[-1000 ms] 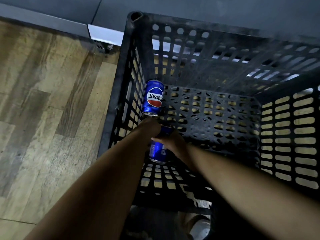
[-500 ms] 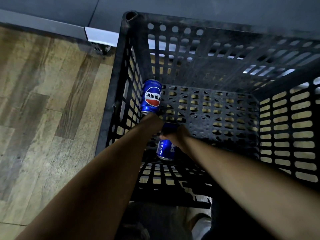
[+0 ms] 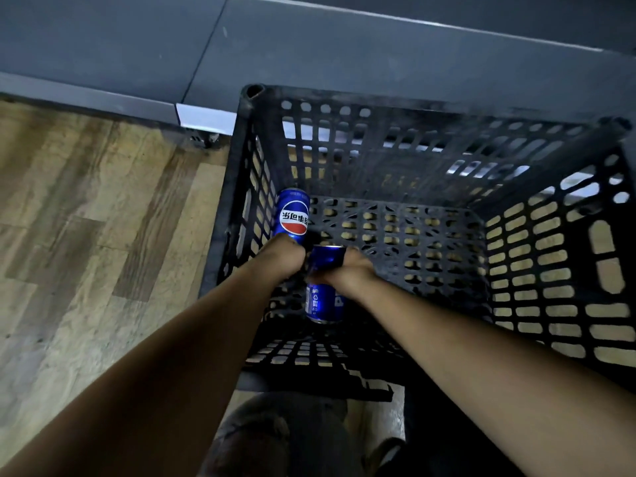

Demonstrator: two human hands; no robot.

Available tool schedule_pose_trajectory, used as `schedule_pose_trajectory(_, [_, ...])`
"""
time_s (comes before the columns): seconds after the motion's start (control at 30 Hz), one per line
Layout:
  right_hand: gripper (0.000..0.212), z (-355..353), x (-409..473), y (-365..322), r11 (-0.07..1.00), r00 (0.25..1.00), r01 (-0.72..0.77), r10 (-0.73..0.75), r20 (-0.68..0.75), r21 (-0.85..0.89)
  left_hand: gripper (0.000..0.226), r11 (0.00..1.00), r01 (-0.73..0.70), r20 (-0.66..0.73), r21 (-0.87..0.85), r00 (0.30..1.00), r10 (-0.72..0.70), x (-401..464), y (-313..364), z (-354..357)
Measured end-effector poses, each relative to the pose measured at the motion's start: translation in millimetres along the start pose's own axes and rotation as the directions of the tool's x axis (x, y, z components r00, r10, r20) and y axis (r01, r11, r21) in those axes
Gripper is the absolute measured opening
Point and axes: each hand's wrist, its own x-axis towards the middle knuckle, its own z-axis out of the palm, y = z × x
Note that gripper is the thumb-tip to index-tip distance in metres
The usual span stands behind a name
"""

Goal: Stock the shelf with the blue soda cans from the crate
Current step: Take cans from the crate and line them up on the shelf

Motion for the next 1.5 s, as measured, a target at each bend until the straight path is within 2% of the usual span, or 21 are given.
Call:
schedule_pose_trajectory(0.1, [0.061,-12,-15,-5,0.999,0.997,0.053,-0.052,-0.054,0.010,0.024,0.999,-0.018,0.024,0.052,1.000,0.017,-13,6,-10])
schedule_pose_trajectory(0.3, [0.055,-51,-82,-40,0.973,0.988,0.157,-0.156,-0.018,0.167,0.030,0.997,-0.027,0.014,-0.076,0.999,0.028,-73,32,-38])
schedule_pose_trajectory(0.4, [0.049,-73,-129,-66,0.951,0.977,0.203,-0.211,0.012,0.232,0.028,1.000,0.013,0.056,0.003,0.998,-0.013,-110,53,-55])
schedule_pose_trajectory(0.5, [0.048,-100,-177,-97,0.937,0.966,0.224,-0.249,0.063,0.268,0.013,0.996,0.034,0.092,-0.077,0.995,-0.027,-147,80,-76])
schedule_pose_trajectory(0.53, [0.046,-110,-192,-106,0.933,0.963,0.230,-0.260,0.077,0.276,0.015,0.990,0.038,0.100,-0.132,0.995,-0.025,-161,89,-84])
schedule_pose_trajectory(0.67, [0.033,-150,-255,-144,0.898,0.959,0.207,-0.266,0.103,0.388,0.026,0.958,-0.015,0.180,-0.286,0.981,0.069,-216,121,-126])
schedule_pose_trajectory(0.7, [0.036,-159,-270,-155,0.887,0.962,0.194,-0.256,0.098,0.420,0.025,0.955,-0.024,0.196,-0.297,0.977,0.085,-229,131,-137])
schedule_pose_trajectory(0.77, [0.060,-177,-299,-177,0.868,0.967,0.161,-0.235,0.102,0.470,0.020,0.951,-0.031,0.229,-0.309,0.968,0.105,-256,149,-157])
schedule_pose_trajectory(0.8, [0.061,-187,-312,-189,0.870,0.965,0.164,-0.238,0.106,0.464,0.020,0.950,-0.037,0.241,-0.311,0.963,0.117,-270,160,-168])
schedule_pose_trajectory(0.9, [0.043,-216,-354,-223,0.868,0.950,0.209,-0.289,0.117,0.450,0.030,0.945,-0.063,0.307,-0.320,0.937,0.167,-314,194,-195])
schedule_pose_trajectory(0.97, [0.041,-235,-383,-245,0.860,0.946,0.219,-0.303,0.115,0.461,0.040,0.932,-0.072,0.361,-0.355,0.909,0.208,-346,220,-212])
schedule_pose_trajectory(1.13, [0.040,-277,-453,-293,0.839,0.922,0.255,-0.361,0.140,0.481,0.041,0.914,-0.101,0.475,-0.393,0.829,0.296,-417,276,-257])
schedule_pose_trajectory(1.2, [0.041,-291,-482,-310,0.821,0.916,0.275,-0.382,0.124,0.500,0.048,0.916,-0.117,0.513,-0.383,0.798,0.316,-444,297,-276])
schedule_pose_trajectory(1.27, [0.042,-305,-508,-327,0.796,0.905,0.312,-0.416,0.094,0.519,0.053,0.917,-0.157,0.524,-0.367,0.780,0.343,-469,318,-292])
schedule_pose_trajectory(1.37, [0.043,-324,-545,-351,0.764,0.885,0.372,-0.463,0.045,0.527,0.045,0.894,-0.237,0.508,-0.381,0.754,0.416,-507,347,-312])
schedule_pose_trajectory(1.5, [0.033,-344,-593,-374,0.731,0.864,0.429,-0.503,-0.005,0.531,0.048,0.843,-0.353,0.405,-0.405,0.758,0.512,-548,373,-332])
